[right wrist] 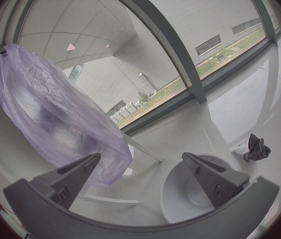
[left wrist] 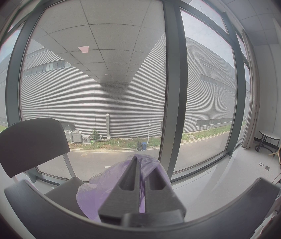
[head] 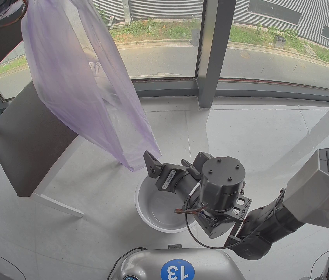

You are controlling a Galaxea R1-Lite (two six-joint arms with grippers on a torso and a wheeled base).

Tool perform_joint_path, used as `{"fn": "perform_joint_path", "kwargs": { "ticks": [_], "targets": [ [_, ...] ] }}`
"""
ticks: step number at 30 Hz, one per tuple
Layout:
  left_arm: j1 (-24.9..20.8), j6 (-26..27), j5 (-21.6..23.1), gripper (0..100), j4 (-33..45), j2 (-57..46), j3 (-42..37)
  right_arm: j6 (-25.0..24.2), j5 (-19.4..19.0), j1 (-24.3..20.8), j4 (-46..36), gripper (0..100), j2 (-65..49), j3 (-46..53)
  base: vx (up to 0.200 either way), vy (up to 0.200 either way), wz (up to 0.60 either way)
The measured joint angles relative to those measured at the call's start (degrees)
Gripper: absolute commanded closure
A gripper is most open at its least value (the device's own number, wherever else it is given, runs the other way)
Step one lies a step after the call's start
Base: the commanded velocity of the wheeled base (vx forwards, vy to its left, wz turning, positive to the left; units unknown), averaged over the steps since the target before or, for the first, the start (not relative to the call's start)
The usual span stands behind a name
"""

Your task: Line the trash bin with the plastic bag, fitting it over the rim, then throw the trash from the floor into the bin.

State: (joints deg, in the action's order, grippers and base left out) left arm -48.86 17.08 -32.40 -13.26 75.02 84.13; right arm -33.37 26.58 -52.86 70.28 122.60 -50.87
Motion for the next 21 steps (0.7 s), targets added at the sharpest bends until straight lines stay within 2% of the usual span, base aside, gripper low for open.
{"fn": "perform_joint_path", "kwargs": {
  "ticks": [21],
  "targets": [
    [-0.3, 0.2, 0.0, 100, 0.0, -1.0, -1.0, 1.5, -0.5, 0.2, -1.7, 0, 1.5, -5.4, 0.000, 0.000, 0.00]
  ]
}}
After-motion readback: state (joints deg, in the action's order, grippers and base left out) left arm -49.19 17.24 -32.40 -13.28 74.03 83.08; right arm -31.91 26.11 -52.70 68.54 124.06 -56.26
